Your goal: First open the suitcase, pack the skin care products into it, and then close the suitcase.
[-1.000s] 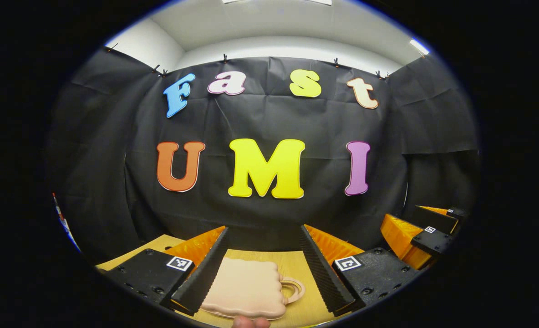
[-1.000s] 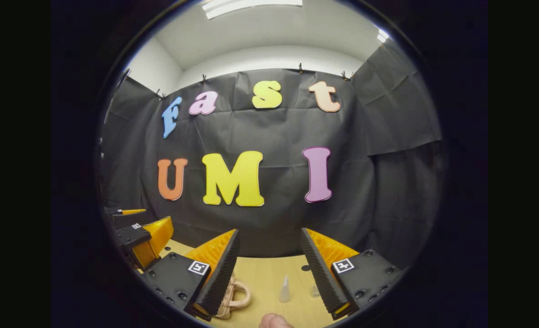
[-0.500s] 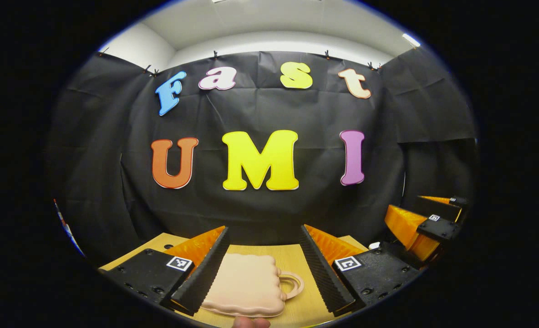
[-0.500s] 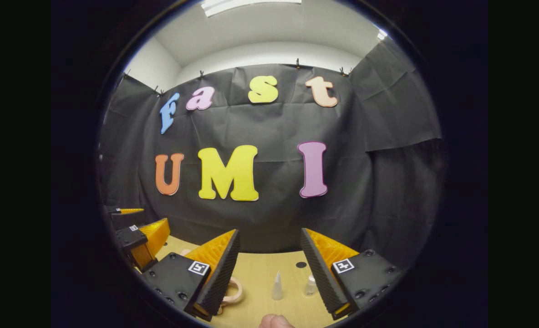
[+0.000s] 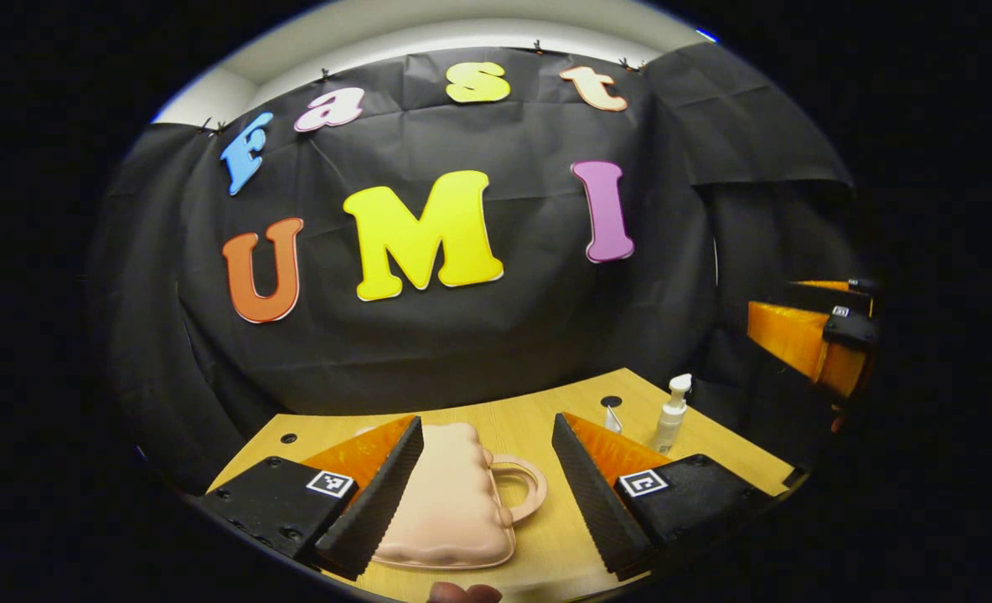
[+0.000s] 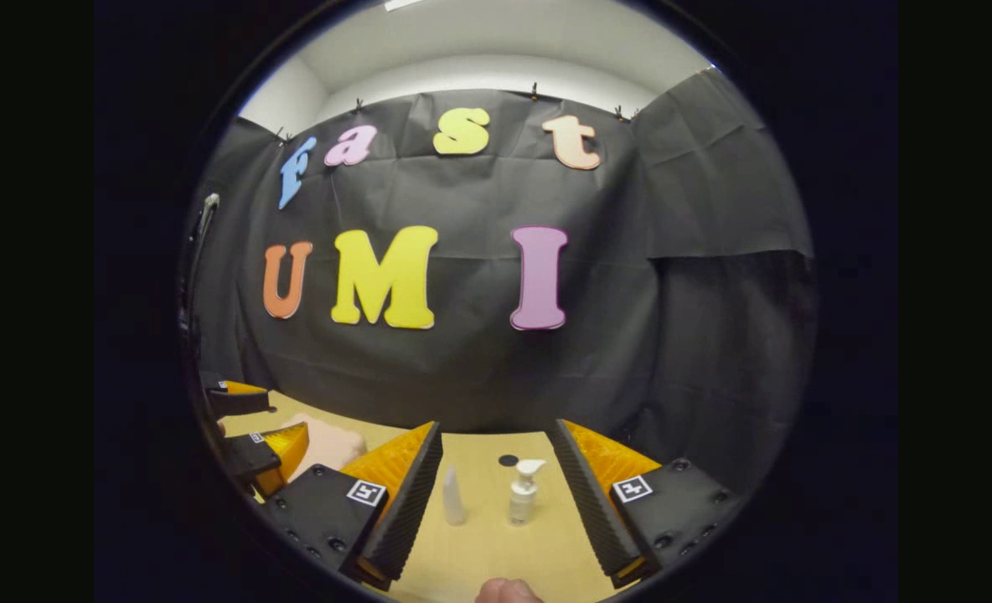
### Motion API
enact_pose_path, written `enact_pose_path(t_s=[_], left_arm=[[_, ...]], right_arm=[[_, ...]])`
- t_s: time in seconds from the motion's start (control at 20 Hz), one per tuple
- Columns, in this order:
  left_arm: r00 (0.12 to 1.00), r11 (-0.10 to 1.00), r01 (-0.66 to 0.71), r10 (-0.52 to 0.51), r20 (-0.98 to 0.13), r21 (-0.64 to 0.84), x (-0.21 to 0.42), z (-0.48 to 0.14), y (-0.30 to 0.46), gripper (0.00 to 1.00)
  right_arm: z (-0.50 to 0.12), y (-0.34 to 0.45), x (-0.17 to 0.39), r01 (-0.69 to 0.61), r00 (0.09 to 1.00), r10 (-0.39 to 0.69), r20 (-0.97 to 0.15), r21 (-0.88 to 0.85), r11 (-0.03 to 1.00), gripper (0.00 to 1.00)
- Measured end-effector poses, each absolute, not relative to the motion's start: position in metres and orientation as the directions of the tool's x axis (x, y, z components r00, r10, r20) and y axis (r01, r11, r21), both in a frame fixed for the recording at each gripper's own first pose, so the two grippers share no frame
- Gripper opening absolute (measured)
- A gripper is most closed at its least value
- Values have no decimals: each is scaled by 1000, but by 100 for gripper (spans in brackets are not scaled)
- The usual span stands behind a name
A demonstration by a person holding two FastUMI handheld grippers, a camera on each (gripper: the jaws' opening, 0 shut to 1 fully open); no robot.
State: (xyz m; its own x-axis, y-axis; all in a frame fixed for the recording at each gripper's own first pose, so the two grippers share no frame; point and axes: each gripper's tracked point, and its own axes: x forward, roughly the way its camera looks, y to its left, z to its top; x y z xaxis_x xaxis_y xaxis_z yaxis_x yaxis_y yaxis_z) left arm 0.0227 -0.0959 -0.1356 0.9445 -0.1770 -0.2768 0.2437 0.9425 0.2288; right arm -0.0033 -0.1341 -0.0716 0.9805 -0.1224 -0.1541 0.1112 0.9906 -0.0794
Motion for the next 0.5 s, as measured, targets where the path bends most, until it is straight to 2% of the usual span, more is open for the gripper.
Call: enact_pose_path(t_s=[0.2, 0.5], left_arm=[[922, 872, 299, -159, -354, 388, 39, -179, -97, 99], [867, 770, 386, -115, -485, 508, 39, -250, -108, 99]], right_arm=[[-82, -154, 1, 117, 976, -132, -172, -96, 988, 80], [-109, -172, 3, 111, 968, -130, -214, -95, 989, 80]])
